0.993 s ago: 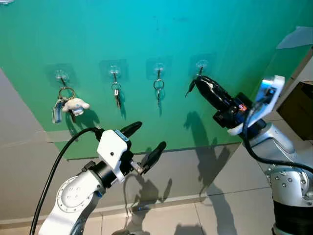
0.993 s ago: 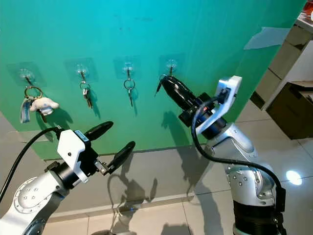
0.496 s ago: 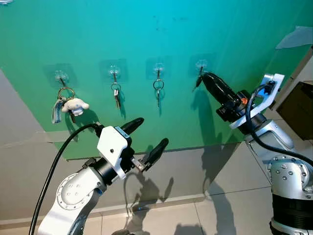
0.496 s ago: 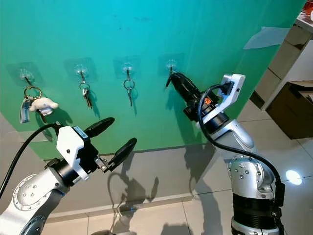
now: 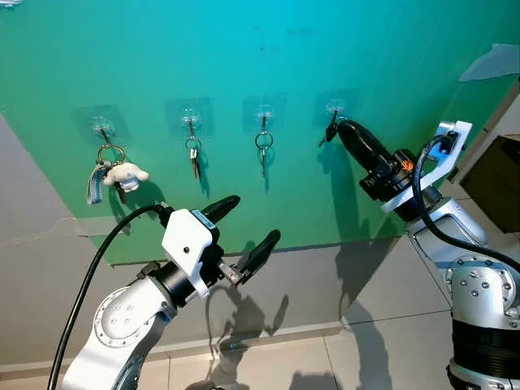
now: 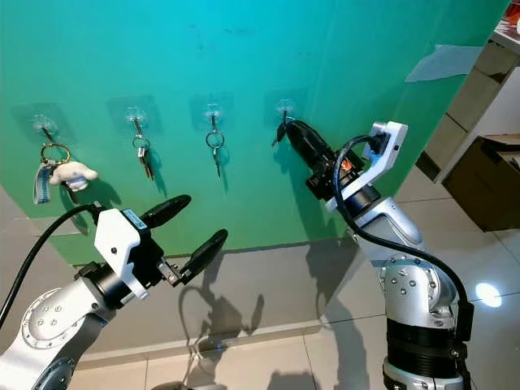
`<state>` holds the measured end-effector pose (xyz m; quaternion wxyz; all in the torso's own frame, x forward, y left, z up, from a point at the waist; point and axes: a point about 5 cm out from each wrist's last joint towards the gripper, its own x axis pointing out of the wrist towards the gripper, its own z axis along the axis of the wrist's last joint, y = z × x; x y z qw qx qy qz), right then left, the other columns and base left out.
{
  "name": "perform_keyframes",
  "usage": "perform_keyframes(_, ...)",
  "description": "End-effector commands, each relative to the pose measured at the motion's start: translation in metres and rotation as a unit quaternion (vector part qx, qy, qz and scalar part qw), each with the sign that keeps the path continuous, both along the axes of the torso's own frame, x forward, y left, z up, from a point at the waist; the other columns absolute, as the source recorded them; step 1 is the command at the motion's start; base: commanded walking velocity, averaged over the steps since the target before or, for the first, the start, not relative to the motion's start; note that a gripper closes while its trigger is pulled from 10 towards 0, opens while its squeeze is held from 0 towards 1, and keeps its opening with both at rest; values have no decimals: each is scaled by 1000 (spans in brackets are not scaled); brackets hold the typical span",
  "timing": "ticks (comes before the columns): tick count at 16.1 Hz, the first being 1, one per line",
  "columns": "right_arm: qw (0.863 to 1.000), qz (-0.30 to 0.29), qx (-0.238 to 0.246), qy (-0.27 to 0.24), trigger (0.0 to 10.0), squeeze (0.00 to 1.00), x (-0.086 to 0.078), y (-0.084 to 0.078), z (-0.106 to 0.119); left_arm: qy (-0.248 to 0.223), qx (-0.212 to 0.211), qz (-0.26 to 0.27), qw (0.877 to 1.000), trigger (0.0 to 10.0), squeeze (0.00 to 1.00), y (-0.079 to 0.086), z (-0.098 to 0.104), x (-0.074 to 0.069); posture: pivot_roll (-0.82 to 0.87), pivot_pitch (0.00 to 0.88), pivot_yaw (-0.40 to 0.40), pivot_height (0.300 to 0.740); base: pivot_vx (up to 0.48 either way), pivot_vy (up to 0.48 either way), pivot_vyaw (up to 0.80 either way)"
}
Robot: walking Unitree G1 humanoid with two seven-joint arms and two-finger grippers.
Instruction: Hang keys on a hook
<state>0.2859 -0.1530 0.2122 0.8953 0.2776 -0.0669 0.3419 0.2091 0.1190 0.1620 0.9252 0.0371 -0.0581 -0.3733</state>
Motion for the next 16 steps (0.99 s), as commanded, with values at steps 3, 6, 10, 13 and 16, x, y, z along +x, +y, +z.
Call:
perform_keyframes(3, 1000, -6, 4, 13, 10000, 0, 3, -2, 1, -7, -1, -9, 1000, 10000, 0, -2, 5, -1, 17, 0, -8, 740, 0, 0, 0)
perform_keyframes(6, 1000, -12, 7, 24, 10000, 0, 5, -2, 0, -7, -1, -10, 1000, 10000, 0, -2, 5, 0, 18, 0, -8, 740, 0, 0, 0)
perform_keyframes(10, 999, -23, 0, 45, 10000, 0, 8, -3, -4, -5, 0, -10, 1000, 10000, 0, -3, 5, -1, 18, 0, -9, 740, 0, 0, 0)
perform_keyframes(13, 997, -33, -22, 70, 10000, 0, 10, -5, -12, -4, 0, -10, 1000, 10000, 0, -3, 4, -1, 17, 0, -10, 740, 0, 0, 0)
perform_keyframes(16, 997, -29, -23, 72, 10000, 0, 9, -5, -13, -4, 1, -10, 1000, 10000, 0, -3, 4, 0, 17, 0, -10, 740, 0, 0, 0)
